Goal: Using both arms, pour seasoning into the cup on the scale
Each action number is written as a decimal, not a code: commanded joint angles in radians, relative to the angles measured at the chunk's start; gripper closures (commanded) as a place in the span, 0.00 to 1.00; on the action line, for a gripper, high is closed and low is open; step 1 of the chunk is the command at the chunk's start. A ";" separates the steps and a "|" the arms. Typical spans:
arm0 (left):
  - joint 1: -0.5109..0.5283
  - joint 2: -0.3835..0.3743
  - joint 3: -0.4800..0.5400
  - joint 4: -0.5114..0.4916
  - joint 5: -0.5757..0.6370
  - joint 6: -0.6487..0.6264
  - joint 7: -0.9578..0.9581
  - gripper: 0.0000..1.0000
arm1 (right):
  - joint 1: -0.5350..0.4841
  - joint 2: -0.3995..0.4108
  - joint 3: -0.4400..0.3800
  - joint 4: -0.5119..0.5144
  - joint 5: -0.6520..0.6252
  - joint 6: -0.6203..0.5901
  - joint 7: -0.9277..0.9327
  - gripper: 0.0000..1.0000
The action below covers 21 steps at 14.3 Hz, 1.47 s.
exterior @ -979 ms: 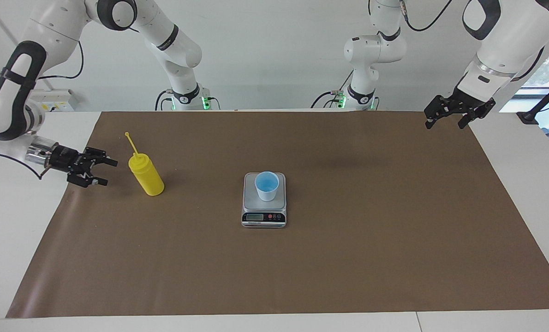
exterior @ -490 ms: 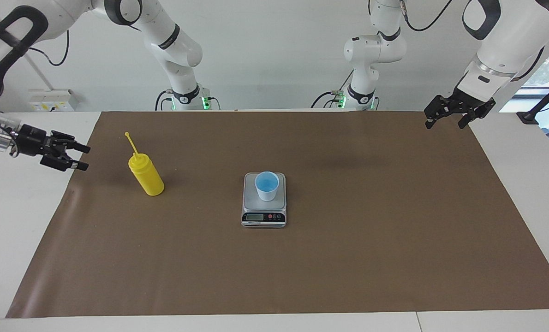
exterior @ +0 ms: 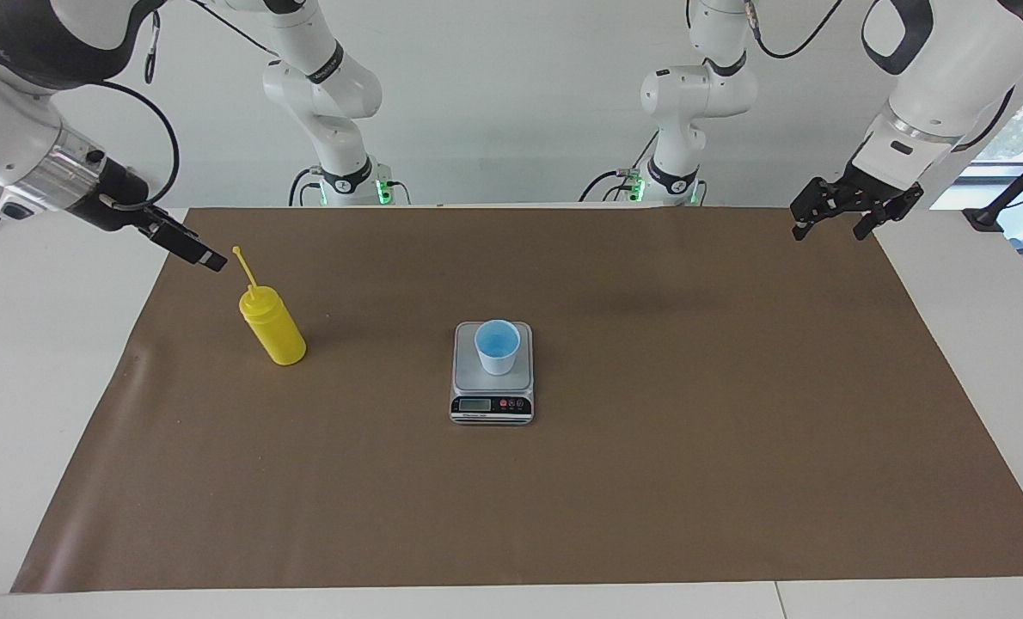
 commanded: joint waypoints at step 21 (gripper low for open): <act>0.011 0.001 -0.002 0.004 -0.017 -0.015 0.012 0.00 | 0.186 -0.166 0.010 -0.168 -0.325 0.136 -0.292 0.00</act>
